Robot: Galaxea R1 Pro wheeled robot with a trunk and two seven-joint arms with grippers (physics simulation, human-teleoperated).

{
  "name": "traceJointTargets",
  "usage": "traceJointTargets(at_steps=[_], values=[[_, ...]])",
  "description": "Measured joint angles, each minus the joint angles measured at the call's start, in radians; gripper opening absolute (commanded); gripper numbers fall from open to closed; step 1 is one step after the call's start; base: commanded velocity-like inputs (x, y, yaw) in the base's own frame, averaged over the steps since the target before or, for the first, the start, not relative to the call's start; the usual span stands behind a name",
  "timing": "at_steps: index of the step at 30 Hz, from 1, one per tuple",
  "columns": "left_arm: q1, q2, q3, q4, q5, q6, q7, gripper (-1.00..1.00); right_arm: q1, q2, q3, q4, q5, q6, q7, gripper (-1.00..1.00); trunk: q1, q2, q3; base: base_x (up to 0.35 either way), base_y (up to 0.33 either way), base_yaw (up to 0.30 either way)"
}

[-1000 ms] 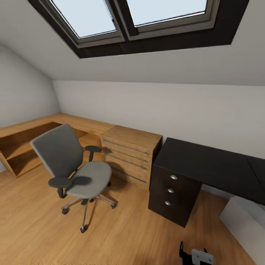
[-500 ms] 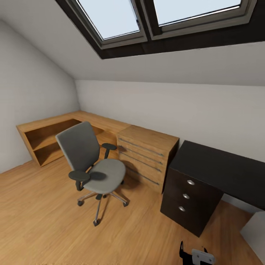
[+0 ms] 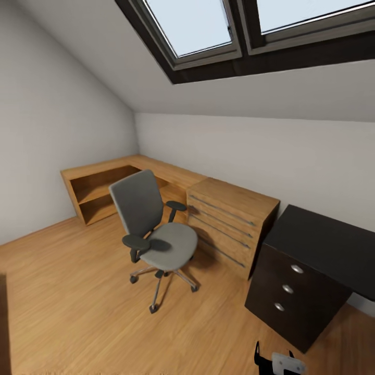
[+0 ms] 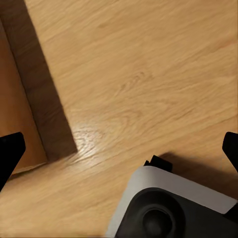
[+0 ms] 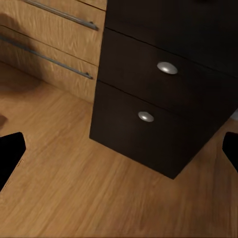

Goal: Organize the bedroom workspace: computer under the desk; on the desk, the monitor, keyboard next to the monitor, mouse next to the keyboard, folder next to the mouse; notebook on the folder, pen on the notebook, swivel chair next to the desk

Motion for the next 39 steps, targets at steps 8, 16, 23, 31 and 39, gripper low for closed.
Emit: traceJointTargets(at_steps=[8, 16, 23, 31, 39], values=[[0.000, 0.002, -0.012, 0.004, -0.013, -0.076, -0.042, 1.00, 0.000, 0.000, 0.000, 0.001, 0.001, 0.000, 0.000, 1.00, 0.000, 0.000, 0.000, 0.000, 0.000, 0.288], [0.000, -0.005, -0.025, 0.134, -0.044, -0.483, -0.053, 1.00, 0.000, 0.001, 0.004, 0.000, 0.003, 0.000, 0.001, 1.00, 0.000, 0.000, 0.000, 0.000, 0.000, 0.288], [0.000, -0.006, -0.025, 0.166, -0.047, -0.603, -0.042, 1.00, 0.000, 0.001, 0.005, 0.001, 0.002, -0.001, 0.016, 1.00, 0.000, 0.000, 0.000, 0.000, 0.000, 0.288], [0.000, -0.003, -0.023, 0.168, -0.042, -0.483, -0.044, 1.00, 0.000, 0.000, 0.005, 0.002, 0.002, 0.000, 0.018, 1.00, -0.001, 0.000, 0.000, 0.190, 0.000, 0.287], [0.000, -0.004, -0.025, 0.168, -0.044, -0.444, -0.053, 1.00, 0.000, 0.000, 0.005, 0.002, 0.001, -0.001, 0.016, 1.00, 0.000, 0.000, 0.000, 0.170, -0.014, 0.286]])
